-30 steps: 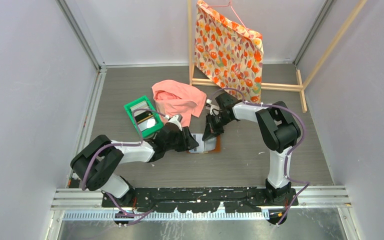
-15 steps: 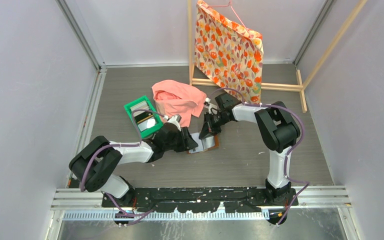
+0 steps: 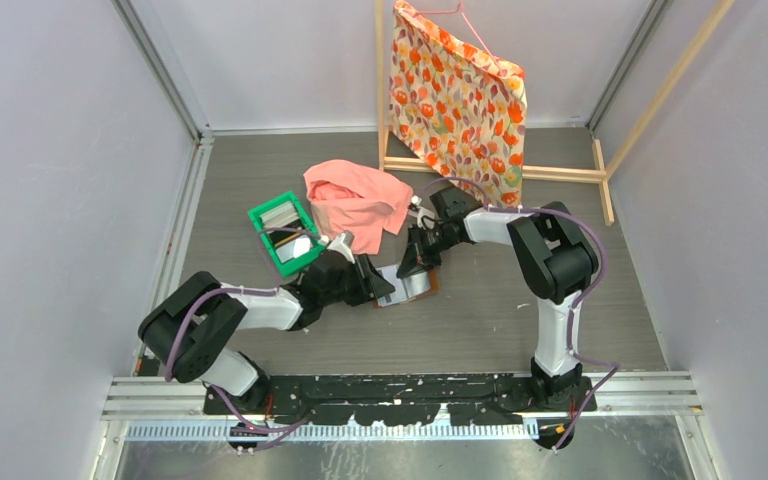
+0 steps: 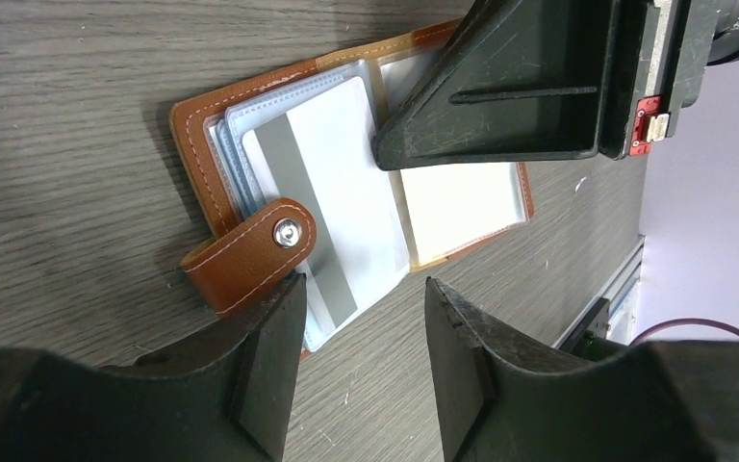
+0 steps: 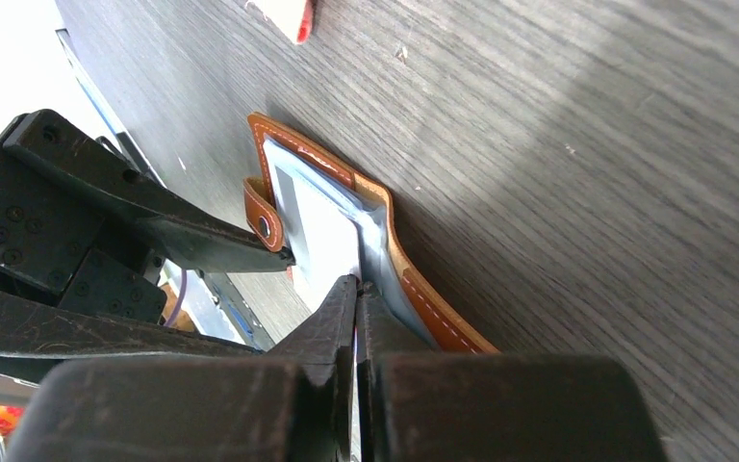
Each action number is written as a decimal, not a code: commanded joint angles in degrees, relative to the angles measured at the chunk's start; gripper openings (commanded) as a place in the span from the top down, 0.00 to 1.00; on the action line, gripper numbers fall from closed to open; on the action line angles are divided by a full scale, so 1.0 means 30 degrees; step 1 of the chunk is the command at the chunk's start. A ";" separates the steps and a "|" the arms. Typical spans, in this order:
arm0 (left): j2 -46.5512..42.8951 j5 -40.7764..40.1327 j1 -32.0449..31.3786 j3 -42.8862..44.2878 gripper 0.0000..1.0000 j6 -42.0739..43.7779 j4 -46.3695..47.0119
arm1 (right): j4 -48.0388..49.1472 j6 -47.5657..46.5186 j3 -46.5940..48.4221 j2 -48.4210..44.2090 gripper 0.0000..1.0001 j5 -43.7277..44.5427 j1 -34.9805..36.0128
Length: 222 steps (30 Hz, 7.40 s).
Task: Put the credit cards into the card holder
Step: Insert the credit card into the card holder.
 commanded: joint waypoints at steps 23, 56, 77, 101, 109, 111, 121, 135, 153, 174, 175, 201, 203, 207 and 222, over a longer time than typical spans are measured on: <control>-0.1039 -0.1049 0.0363 -0.0853 0.52 0.0911 -0.3601 | -0.0481 -0.0120 0.0116 0.0307 0.89 -0.1235 0.0155; -0.6466 -0.0109 0.0341 -0.1205 0.60 0.0336 -0.3773 | -0.2828 -0.2226 0.0962 0.0413 0.81 -0.0546 -0.0131; -0.2975 0.1371 0.0209 -0.0890 0.64 -0.1305 -0.0042 | -0.2886 -0.2271 0.1064 0.0508 0.81 -0.0616 -0.0104; -0.1859 0.1983 0.0173 -0.0564 0.67 -0.1758 0.1027 | -0.2916 -0.2281 0.1094 0.0472 0.81 -0.0802 -0.0116; -0.2086 0.2061 0.0187 -0.0472 0.72 -0.1789 0.0977 | -0.2832 -0.2255 0.1097 0.0321 0.81 -0.1094 -0.0108; -0.2086 0.2019 0.0187 -0.0458 0.76 -0.1773 0.0907 | -0.2837 -0.2310 0.1122 0.0236 0.80 -0.1125 -0.0112; -0.2166 0.1849 0.0187 -0.0053 0.85 -0.1498 0.0119 | -0.3502 -0.3084 0.1484 -0.0552 0.73 -0.1140 -0.0113; -0.0094 0.2437 0.0188 0.1635 0.79 -0.0890 0.0483 | -0.5408 -0.5194 0.2338 -0.2340 0.68 0.0570 -0.0120; 0.2196 0.3495 0.0165 0.3869 0.68 -0.0596 0.2001 | -0.6123 -0.5654 0.2775 -0.3854 0.85 0.4053 -0.0460; 0.6173 0.3066 0.0158 0.5680 0.69 -0.1029 0.2555 | -0.6000 -0.6188 0.1823 -0.4227 0.82 -0.3290 -0.3087; 0.6113 0.3069 0.0158 0.5680 0.69 -0.0943 0.2504 | -0.5781 -0.5812 0.1822 -0.3993 0.82 -0.3125 -0.3060; 0.3854 0.3122 0.0505 0.5131 0.73 0.1690 -0.2506 | -0.8397 -0.8643 0.3353 -0.2205 0.81 0.0081 -0.1932; 0.3988 0.3170 0.0535 0.5406 0.74 0.1928 -0.2895 | -0.8676 -0.9247 0.3293 -0.2549 0.79 -0.0830 -0.1928; 0.4298 0.3799 0.0537 0.6053 0.74 0.2238 -0.3380 | -0.8957 -0.9655 0.3335 -0.2445 0.78 -0.1857 -0.1824; 0.2340 0.4099 0.0730 0.6683 0.71 0.3574 -0.5960 | -0.9515 -0.9656 0.3950 -0.1473 0.78 0.0326 -0.1344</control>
